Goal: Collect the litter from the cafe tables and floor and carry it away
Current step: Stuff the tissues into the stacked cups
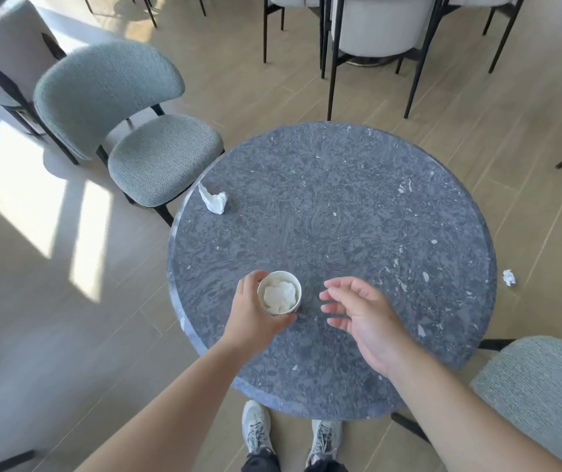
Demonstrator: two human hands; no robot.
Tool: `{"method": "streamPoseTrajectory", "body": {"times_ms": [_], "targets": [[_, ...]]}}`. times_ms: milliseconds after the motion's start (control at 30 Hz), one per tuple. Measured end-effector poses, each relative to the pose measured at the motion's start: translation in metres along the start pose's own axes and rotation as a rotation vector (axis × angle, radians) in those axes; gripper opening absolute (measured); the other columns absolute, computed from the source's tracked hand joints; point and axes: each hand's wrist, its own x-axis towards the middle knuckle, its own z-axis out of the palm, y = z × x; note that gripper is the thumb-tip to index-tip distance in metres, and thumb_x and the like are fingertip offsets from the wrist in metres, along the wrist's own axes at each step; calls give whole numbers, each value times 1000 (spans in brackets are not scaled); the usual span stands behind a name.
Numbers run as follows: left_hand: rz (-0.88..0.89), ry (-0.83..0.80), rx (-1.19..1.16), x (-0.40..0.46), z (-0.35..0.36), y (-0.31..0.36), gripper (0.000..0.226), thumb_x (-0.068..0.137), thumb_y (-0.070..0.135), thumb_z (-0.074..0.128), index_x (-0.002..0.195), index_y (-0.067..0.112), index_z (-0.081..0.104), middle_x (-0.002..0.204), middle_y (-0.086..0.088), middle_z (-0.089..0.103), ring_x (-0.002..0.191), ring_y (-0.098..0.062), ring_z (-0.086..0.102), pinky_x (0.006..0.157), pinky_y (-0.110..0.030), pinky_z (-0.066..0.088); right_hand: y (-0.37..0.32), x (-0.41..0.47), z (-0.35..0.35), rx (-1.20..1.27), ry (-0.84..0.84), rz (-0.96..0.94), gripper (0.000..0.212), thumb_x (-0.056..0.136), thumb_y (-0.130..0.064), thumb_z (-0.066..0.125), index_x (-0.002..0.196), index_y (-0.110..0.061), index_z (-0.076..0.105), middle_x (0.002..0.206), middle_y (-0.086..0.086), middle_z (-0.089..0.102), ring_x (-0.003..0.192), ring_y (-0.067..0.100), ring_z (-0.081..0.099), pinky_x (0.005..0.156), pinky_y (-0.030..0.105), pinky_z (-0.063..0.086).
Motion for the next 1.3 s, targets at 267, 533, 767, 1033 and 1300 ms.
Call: {"method": "streamPoseTrajectory", "body": {"times_ms": [267, 533, 767, 1033, 1300], "targets": [[-111, -28, -81, 8, 1, 5, 76, 69, 36, 91, 112, 53, 31, 110, 23, 56, 94, 9, 56, 63, -10, 41, 3, 4, 0, 26, 21, 2, 11, 93, -14, 60, 92, -19, 71, 91, 3, 72, 81, 16, 66, 68, 30, 51], [-48, 18, -308, 3, -44, 53, 69, 57, 48, 81, 117, 50, 48, 114, 18, 65, 104, -1, 64, 92, -27, 52, -41, -5, 17, 72, -38, -82, 10, 94, -14, 59, 96, -15, 69, 91, 3, 72, 82, 18, 64, 70, 31, 50], [32, 116, -512, 1, -100, 88, 79, 65, 31, 83, 136, 27, 49, 119, 7, 69, 96, 5, 68, 82, -17, 52, -83, -16, 40, 78, -129, -196, 8, 94, -17, 59, 96, -15, 67, 91, 2, 71, 82, 16, 64, 71, 31, 50], [101, 205, -557, 6, -161, 84, 76, 59, 29, 88, 125, 24, 52, 117, 4, 68, 95, 5, 68, 78, -15, 52, -107, -10, 94, 28, -196, -233, 9, 95, -16, 58, 95, -16, 67, 92, 3, 70, 83, 17, 63, 70, 30, 50], [86, 208, -658, 49, -232, 36, 65, 70, 19, 93, 122, 32, 56, 108, 14, 73, 96, 2, 70, 71, -18, 54, -108, 18, 175, -30, -140, -241, 9, 94, -14, 59, 95, -15, 68, 92, 5, 70, 84, 18, 64, 70, 31, 51]]}}
